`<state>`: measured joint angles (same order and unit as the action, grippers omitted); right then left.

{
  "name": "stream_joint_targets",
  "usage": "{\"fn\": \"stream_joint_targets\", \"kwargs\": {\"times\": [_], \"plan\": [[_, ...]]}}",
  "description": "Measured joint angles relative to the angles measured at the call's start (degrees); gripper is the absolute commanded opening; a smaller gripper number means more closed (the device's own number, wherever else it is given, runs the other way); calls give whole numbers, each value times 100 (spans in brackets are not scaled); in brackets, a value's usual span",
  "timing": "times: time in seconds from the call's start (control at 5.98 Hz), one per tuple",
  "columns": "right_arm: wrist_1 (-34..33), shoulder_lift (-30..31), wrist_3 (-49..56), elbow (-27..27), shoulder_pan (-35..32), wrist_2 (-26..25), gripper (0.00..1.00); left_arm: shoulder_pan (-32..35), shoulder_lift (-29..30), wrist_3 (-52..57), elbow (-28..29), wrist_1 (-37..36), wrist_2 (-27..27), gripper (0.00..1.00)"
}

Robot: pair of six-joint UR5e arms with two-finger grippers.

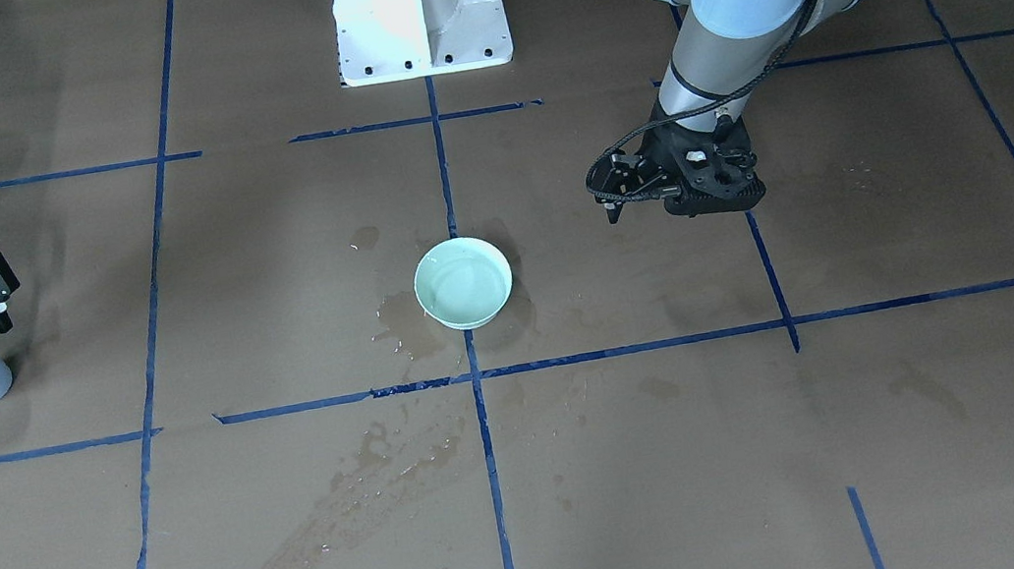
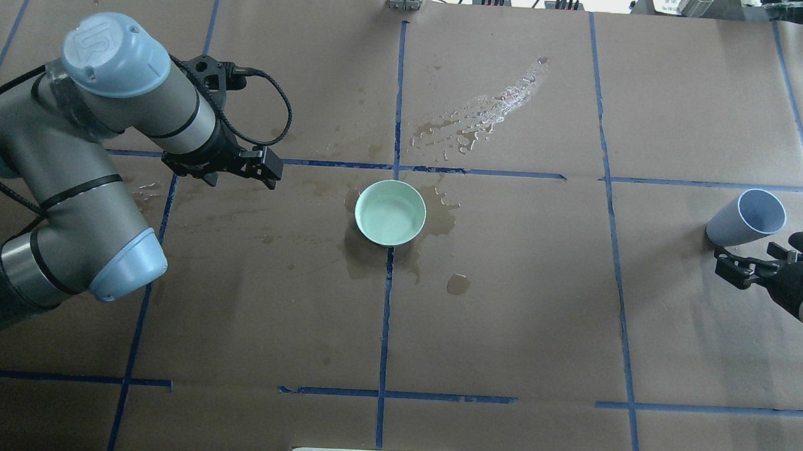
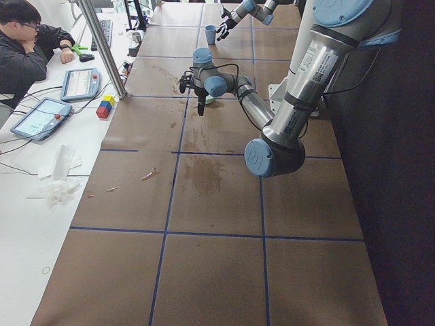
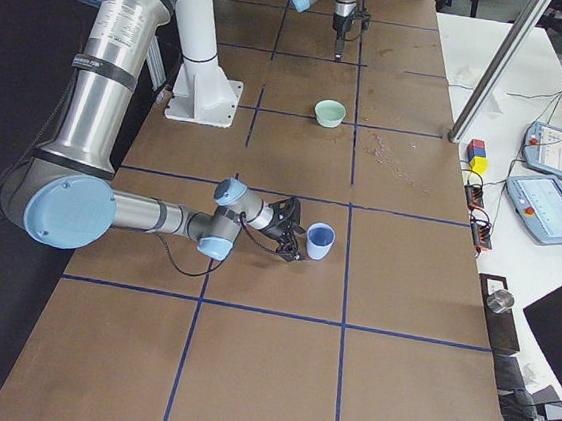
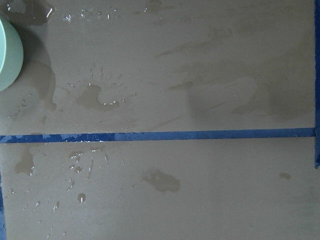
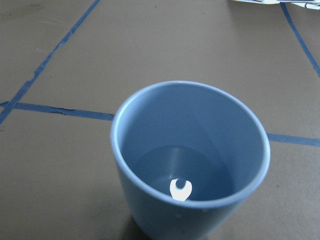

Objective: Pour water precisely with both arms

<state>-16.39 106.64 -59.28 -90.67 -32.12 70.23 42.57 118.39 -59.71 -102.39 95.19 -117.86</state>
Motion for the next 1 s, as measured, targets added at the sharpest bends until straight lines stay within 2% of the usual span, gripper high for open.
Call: {"fn": "stream_joint_targets", "kwargs": {"times": [0.67, 1.0], "plan": [[18, -311, 50, 209, 12, -492, 100, -3, 0, 3, -5, 0, 0, 100], [29, -389, 52, 236, 8, -541, 100, -3, 0, -4, -1, 0, 0, 100]]}}
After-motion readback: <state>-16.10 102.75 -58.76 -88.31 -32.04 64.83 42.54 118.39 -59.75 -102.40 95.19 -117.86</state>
